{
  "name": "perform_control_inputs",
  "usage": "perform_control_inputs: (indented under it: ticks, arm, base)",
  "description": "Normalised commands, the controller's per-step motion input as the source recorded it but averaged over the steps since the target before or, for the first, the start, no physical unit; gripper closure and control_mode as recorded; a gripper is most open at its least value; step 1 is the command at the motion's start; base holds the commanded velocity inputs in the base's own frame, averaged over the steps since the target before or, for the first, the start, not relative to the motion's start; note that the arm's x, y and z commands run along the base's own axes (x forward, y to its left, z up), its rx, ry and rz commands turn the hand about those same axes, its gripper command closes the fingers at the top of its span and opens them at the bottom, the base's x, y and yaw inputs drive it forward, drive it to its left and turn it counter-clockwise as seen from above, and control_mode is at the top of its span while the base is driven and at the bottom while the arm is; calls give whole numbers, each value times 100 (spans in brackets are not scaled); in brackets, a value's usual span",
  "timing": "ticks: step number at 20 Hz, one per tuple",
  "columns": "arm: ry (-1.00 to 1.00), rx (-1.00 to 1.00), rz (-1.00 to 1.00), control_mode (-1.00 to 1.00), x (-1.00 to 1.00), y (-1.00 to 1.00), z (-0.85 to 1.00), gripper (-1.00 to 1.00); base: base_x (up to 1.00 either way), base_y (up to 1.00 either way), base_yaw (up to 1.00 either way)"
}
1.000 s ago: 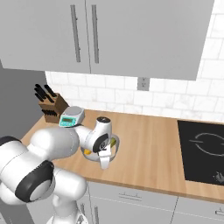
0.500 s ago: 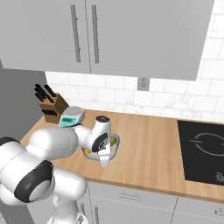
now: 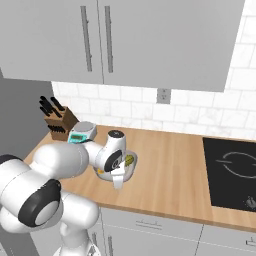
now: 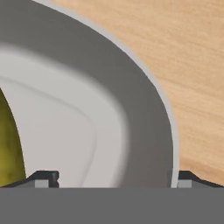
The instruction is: Take the meat container that has the chicken drumstick and place it on the second highest rack of the freezer. Then take the vegetable container that has the cucumber and corn and place it on the highest rack of the freezer.
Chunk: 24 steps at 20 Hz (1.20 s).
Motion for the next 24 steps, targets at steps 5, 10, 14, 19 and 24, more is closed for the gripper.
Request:
perform_control_inputs:
  ticks: [5, 10, 14, 19, 24]
  arm:
    - [0, 0, 0, -100, 0, 0, 0, 100]
    - [0, 0, 0, -100, 0, 0, 0, 100]
    - [0, 0, 0, -100, 0, 0, 0, 100]
    - [0, 0, 0, -100, 0, 0, 0, 100]
    - [-1, 0, -3, -100, -4, 0, 14, 100]
  base:
    - [0, 0, 0]
    - [0, 0, 0]
    - [0, 0, 0]
    - [0, 0, 0]
    - [0, 0, 0]
